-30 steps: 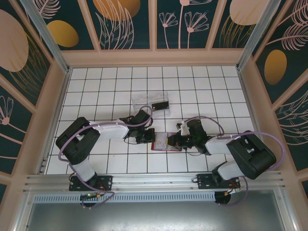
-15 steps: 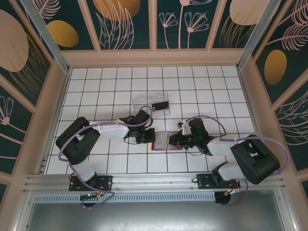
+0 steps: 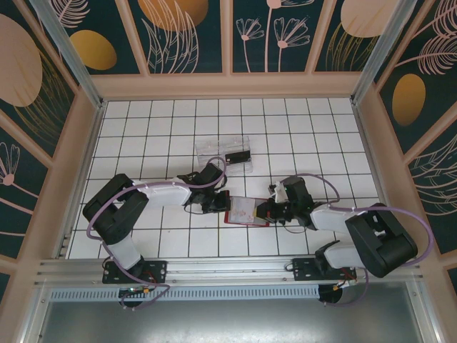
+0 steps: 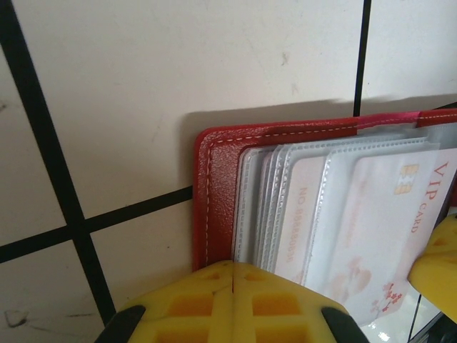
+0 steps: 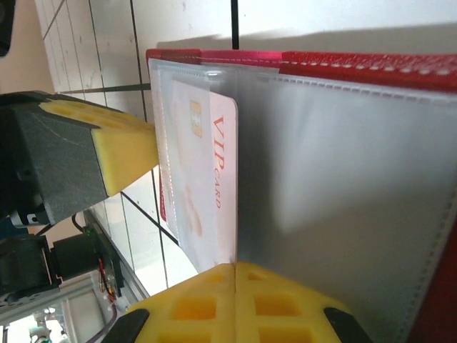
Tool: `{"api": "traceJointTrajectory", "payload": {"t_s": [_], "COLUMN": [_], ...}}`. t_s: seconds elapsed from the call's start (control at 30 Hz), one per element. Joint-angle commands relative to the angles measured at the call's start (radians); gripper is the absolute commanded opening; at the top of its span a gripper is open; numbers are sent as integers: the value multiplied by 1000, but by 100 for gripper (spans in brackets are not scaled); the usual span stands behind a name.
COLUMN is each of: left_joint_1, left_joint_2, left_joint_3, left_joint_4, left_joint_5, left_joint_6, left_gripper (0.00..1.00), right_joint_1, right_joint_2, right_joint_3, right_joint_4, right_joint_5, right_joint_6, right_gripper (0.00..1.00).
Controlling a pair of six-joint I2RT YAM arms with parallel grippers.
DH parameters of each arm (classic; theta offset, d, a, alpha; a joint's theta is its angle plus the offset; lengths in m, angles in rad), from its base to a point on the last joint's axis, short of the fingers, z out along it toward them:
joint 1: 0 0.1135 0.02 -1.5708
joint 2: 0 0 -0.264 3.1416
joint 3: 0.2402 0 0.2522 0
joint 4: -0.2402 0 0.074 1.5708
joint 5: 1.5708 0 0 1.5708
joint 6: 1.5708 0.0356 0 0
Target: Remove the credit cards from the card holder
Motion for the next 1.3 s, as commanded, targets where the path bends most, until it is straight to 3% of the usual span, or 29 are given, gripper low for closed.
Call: {"api": "traceJointTrajectory", "payload": {"t_s": [0.0, 0.23, 0.43, 0.93, 1.27], "left_joint_1": [-10, -9, -10, -61, -61], "left_joint_2": [33, 34, -1, 45, 84], "left_joint_3": [4, 23, 63, 131, 119], "left_joint_4": [-53, -64, -89, -74, -133], "left_joint_5": [-19, -20, -25, 27, -34], "left_joint_6": [1, 5, 12, 2, 29], "left_gripper": [0, 0, 0, 0, 0], "right_joint_1": [-16, -33, -31, -19, -21], "right_joint_2": [-33, -65, -44, 12, -49], "right_joint_3": [9, 21, 36, 65, 72], "right_joint_4": [-92, -154, -96, -77, -158], "right_joint_5": [23, 39, -28, -40, 4], "right_joint_6": [-50, -81, -84, -80, -95], "right_gripper": [0, 0, 0, 0, 0]}}
